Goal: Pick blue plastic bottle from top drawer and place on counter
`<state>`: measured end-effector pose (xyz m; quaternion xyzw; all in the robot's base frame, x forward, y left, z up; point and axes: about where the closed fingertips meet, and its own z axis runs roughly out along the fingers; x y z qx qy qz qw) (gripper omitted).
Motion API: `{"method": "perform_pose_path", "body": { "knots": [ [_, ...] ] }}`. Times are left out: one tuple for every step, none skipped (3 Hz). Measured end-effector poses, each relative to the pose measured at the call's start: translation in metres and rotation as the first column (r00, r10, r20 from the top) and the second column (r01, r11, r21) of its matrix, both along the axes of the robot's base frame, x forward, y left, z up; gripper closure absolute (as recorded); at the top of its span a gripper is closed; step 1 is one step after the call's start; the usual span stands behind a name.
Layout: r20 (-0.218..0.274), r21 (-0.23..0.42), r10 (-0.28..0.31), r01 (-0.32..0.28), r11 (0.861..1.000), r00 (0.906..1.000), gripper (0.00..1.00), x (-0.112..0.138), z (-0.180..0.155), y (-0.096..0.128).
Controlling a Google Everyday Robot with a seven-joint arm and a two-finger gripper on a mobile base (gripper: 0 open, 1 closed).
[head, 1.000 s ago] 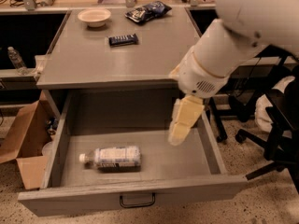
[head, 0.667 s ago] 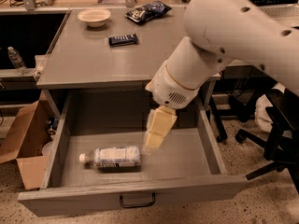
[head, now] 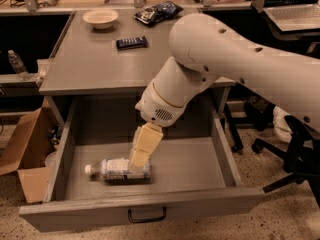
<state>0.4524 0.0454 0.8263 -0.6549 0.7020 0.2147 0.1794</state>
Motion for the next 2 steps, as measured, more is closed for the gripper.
{"method": "perform_pose_path", "body": {
  "knots": [
    [-0.006, -0.034, -0.030, 0.029, 0.999, 0.9995, 0.00, 0.020, -0.038, 0.005],
    [0.008, -0.055, -0.083, 0.083, 0.995, 0.9966, 0.00, 0.041, -0.084, 0.007]
  ]
}}
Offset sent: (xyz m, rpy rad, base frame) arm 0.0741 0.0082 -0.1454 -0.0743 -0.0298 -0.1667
